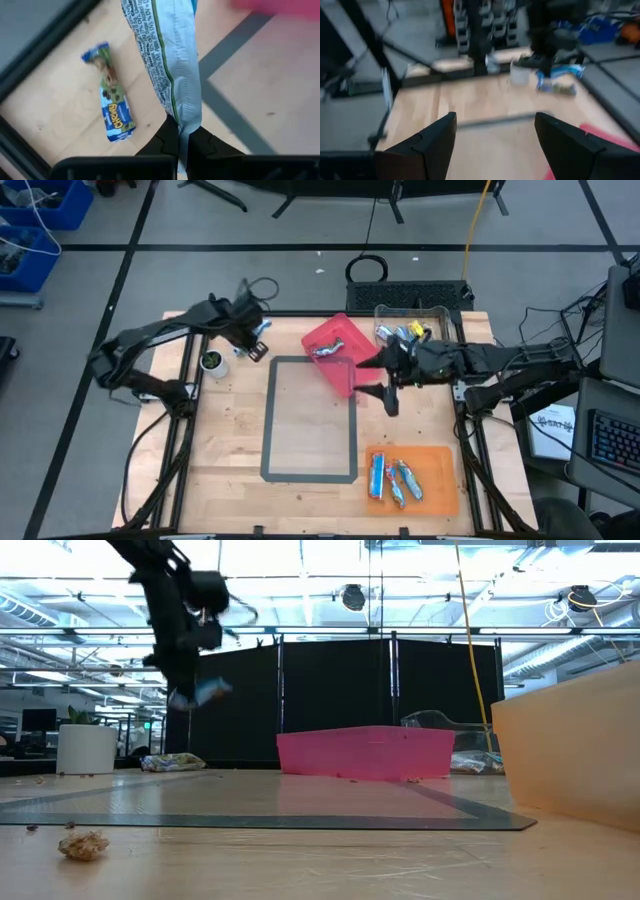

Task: Pick and place Granola Bars by type
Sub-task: Put the blue granola bar into the pink bin

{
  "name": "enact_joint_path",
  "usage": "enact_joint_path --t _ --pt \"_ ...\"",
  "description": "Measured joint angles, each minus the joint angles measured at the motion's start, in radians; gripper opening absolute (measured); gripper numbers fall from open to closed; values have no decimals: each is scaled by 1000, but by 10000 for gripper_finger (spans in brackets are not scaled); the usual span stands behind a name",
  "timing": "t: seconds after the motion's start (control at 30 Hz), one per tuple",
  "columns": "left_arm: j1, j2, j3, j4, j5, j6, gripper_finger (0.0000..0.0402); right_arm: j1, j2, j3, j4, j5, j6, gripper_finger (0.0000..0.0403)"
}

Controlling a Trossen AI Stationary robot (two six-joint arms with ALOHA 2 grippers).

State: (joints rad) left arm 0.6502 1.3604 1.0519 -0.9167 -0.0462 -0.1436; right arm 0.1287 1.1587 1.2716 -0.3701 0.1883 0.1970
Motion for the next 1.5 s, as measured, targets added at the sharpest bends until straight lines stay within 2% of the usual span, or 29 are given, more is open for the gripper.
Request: enact_joint_path --t 0.2,0.3,0.53,0.7,0.87,1.13,1.37,1.5 --pt "-25 -153 0 15 19 -19 6 -72 -1 0 141 -9 -35 263" --pt "-41 -198 0 32 19 -24 6 -106 -1 0 190 -51 -19 263" --pt "-88 -252 7 121 38 -38 5 -171 -1 0 324 -154 32 263" --pt "-139 -257 42 293 84 -4 5 -214 0 0 412 -193 85 263" --pt "-181 -257 72 491 132 1 4 -261 0 0 419 -195 79 263" --pt "-247 -257 102 759 176 -7 4 -372 21 70 382 -305 65 263" --pt "-274 -253 102 897 181 -41 4 -450 86 234 261 -465 1 263" --pt "-278 -247 102 963 223 -47 4 -458 138 286 253 -546 -31 263"
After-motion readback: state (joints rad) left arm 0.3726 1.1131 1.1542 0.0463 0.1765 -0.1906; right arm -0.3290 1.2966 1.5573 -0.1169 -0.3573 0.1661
